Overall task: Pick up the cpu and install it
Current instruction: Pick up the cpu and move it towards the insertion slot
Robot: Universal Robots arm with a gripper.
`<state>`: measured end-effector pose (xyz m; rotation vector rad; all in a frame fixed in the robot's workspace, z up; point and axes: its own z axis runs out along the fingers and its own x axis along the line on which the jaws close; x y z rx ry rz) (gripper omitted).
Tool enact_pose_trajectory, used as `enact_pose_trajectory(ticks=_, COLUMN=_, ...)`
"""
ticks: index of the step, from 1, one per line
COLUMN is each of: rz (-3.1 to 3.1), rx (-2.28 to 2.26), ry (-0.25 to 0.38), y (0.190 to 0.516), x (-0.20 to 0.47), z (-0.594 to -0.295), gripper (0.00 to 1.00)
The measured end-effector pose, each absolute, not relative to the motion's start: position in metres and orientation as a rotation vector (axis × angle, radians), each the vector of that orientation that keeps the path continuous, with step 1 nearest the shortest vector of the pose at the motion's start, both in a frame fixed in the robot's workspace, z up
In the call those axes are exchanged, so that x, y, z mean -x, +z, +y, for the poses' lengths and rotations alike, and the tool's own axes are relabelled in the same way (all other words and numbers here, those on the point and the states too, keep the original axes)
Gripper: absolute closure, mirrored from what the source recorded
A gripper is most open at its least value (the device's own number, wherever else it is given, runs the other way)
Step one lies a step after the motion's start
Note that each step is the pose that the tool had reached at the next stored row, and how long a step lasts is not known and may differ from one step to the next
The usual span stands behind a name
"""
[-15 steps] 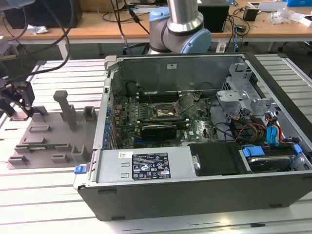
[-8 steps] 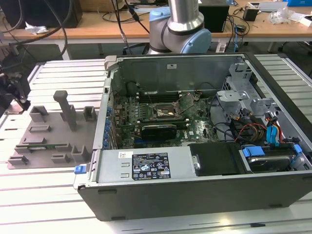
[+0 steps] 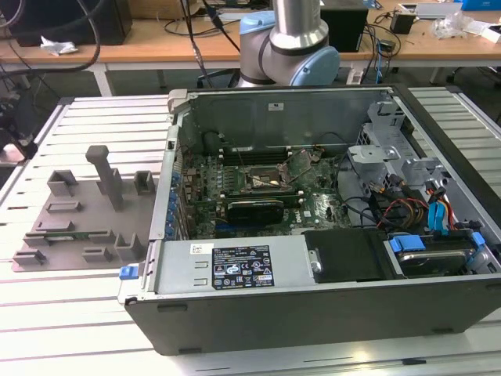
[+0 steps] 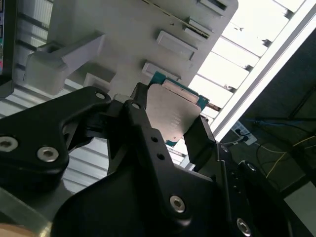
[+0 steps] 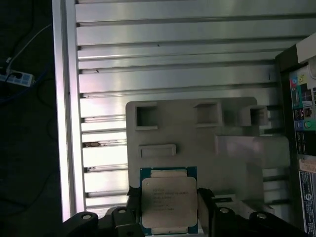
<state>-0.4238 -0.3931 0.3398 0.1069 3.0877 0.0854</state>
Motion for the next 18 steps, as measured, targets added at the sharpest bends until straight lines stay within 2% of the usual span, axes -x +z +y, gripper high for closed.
enact_pose_trajectory(ticks=8, rz=3.088, rx=-0.107, ry=0.085, y=0.381, x=0.423, z=-0.393, gripper=0.45)
enact_pose_trajectory(ticks=18, rz=3.088, rx=-0.106, ry=0.086, y=0.388, x=0.422, z=-0.393, gripper=0.45)
